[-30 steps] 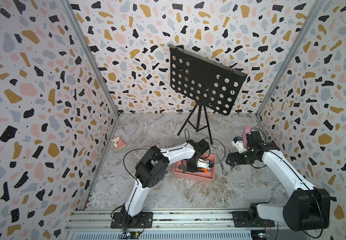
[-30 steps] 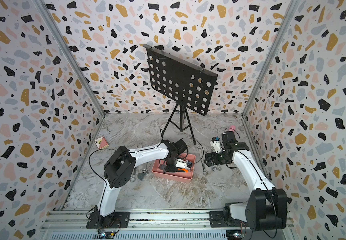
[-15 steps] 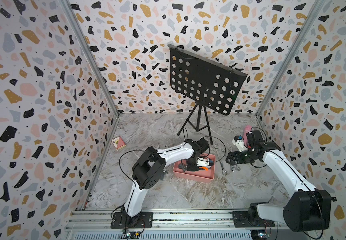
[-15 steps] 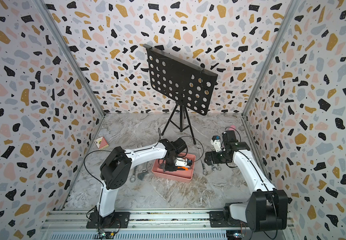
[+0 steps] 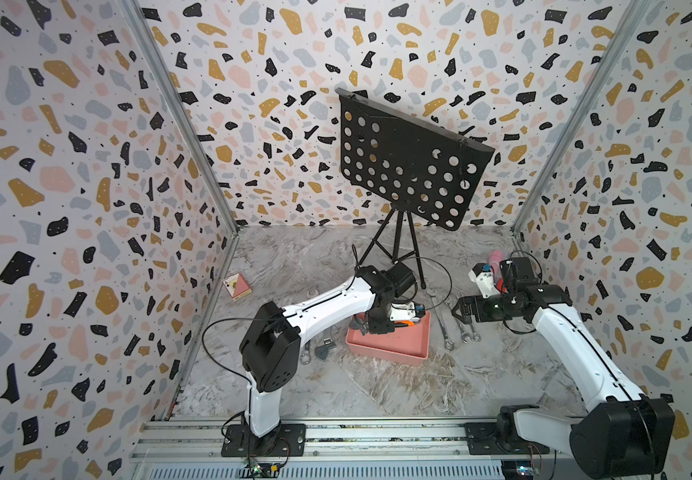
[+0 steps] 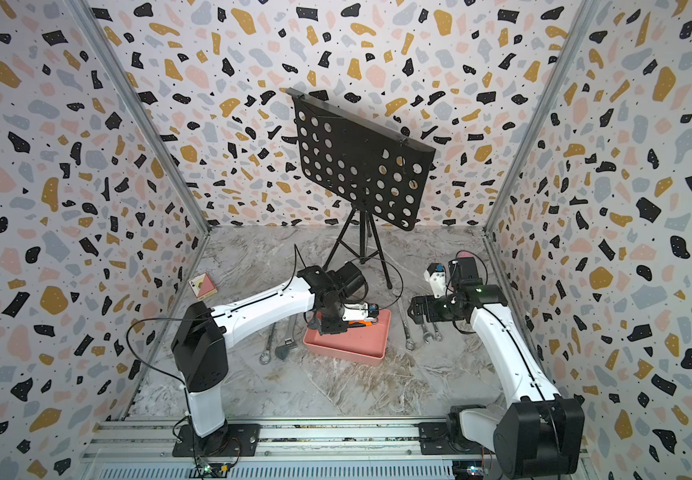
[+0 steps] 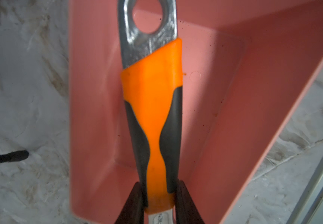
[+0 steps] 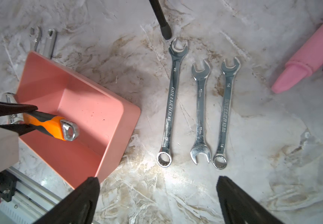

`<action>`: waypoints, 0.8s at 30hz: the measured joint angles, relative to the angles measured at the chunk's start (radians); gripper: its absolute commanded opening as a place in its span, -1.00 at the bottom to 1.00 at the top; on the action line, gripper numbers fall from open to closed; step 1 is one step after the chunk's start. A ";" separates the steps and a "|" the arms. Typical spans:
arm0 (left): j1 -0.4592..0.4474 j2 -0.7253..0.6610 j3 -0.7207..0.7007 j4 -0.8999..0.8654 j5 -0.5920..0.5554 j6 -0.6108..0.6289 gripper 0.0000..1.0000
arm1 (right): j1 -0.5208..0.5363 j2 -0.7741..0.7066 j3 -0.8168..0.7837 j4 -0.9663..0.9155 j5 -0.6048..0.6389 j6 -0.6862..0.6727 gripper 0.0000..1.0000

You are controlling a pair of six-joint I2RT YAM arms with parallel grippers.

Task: Take out the wrench from the storage box
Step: Pick up the wrench from the storage box, then place the wrench at the center of the board.

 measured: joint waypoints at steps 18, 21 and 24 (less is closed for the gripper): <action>0.586 -0.488 -0.532 0.079 -0.082 -0.520 -0.87 | 0.132 -0.023 -0.014 0.119 -0.113 0.149 1.00; 0.656 -0.457 -0.604 0.158 -0.060 -0.595 -0.87 | 0.134 -0.034 -0.015 0.118 -0.111 0.161 1.00; 0.687 -0.388 -0.635 0.237 -0.045 -0.648 -0.87 | 0.134 -0.051 -0.019 0.117 -0.098 0.166 1.00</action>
